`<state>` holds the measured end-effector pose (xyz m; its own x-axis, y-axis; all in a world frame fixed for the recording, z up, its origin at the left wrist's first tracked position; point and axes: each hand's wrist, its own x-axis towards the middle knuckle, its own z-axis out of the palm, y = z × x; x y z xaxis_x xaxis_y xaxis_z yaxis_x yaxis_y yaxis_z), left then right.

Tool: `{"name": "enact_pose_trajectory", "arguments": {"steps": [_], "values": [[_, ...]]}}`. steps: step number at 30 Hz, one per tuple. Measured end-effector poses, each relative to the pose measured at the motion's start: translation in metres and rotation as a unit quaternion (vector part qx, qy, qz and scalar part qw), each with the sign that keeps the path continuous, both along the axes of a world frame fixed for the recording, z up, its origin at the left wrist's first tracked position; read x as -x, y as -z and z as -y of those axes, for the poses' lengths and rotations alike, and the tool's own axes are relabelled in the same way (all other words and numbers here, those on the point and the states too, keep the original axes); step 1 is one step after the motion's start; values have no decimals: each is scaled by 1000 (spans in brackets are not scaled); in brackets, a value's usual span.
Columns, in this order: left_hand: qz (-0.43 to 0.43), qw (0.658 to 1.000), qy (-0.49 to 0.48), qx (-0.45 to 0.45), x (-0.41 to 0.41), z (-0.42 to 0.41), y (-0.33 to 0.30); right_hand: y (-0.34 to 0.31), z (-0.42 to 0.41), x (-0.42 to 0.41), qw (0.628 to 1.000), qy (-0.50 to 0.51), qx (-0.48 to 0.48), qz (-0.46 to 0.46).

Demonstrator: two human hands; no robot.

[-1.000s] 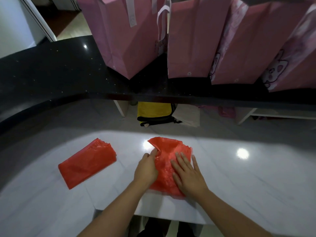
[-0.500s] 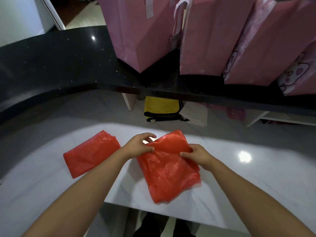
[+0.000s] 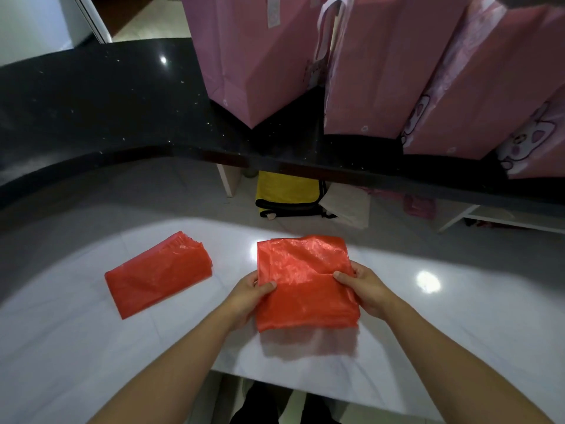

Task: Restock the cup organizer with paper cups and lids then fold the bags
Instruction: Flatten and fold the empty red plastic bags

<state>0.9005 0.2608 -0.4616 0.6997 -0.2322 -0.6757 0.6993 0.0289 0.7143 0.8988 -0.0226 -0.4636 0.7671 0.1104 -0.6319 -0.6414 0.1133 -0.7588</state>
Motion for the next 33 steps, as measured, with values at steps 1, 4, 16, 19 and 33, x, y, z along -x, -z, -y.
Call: {"name": "enact_pose_trajectory", "arguments": {"steps": [1,4,16,19,33], "values": [[6,1000,-1,-5,0,-1,0,0,2,1,1000,-1,-13,-5],[1,999,-43,15,-2,-3,-1,2,7,3,996,18,-75,-37],[249,909,125,-309,-18,-8,-6,13,12,2,938,-167,271,136],[418,733,266,-466,4,26,3,21,5,7,912,-181,328,167],[384,637,392,-541,39,57,52,17,-88,29,737,-282,580,201]]}}
